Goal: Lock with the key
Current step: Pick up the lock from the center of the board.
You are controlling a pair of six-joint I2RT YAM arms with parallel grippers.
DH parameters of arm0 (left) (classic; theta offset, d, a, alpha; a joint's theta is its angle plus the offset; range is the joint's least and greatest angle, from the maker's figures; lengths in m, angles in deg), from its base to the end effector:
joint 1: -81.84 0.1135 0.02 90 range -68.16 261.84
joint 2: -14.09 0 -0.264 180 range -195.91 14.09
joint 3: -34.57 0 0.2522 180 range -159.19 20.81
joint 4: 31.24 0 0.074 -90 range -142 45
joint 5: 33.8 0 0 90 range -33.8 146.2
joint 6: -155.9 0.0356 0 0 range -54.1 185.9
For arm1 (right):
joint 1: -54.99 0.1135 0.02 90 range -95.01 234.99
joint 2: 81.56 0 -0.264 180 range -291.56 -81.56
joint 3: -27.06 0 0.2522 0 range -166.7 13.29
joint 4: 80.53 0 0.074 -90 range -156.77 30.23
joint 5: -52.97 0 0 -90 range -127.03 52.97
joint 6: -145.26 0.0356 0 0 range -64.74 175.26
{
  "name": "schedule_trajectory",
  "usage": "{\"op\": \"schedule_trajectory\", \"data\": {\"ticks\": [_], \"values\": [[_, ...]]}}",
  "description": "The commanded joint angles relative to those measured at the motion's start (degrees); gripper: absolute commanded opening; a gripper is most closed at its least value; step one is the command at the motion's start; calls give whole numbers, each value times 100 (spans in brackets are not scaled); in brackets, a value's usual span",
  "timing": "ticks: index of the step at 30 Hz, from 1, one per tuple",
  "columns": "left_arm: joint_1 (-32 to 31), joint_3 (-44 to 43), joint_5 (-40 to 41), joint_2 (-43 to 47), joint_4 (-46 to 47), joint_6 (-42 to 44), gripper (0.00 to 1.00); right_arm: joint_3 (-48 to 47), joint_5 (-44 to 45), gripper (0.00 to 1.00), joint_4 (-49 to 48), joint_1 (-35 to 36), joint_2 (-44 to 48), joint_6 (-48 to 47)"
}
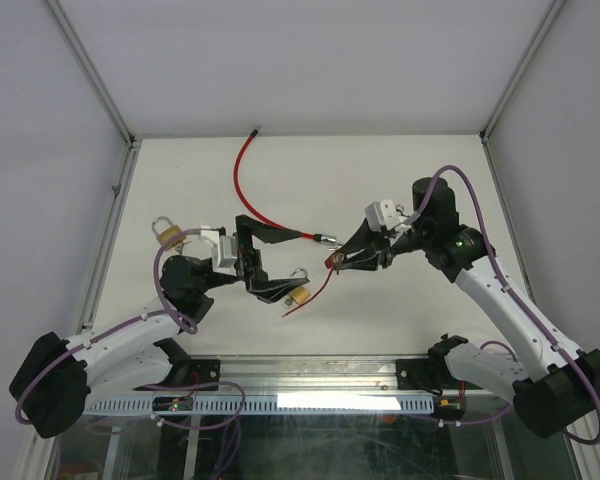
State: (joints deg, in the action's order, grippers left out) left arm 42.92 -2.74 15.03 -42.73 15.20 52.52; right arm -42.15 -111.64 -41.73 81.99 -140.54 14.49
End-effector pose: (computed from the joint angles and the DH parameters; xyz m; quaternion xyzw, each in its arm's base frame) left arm 0.1433 -0.1458 0.2959 0.4005 0.4113 -0.5167 0.6352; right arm 0.1675 0.1238 0.3446 -0.6382 0.3951 0.4686 0.4658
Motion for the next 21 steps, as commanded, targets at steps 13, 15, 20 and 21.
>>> {"op": "schedule_trajectory", "data": {"ticks": [13,15,20,21], "values": [[-1679,-167,3283,-1308,-371,1944,77,63,227,0,-1257,-168,-199,1659],[-1701,-252,3148,-1445,-331,1871,73,81,243,0,-1256,-169,-224,1636],[-1715,-373,2831,-1658,-95,1626,60,113,236,0,-1230,-163,-241,1556],[-1716,-392,2763,-1698,-61,1599,57,118,234,0,-1230,-168,-245,1545]]}}
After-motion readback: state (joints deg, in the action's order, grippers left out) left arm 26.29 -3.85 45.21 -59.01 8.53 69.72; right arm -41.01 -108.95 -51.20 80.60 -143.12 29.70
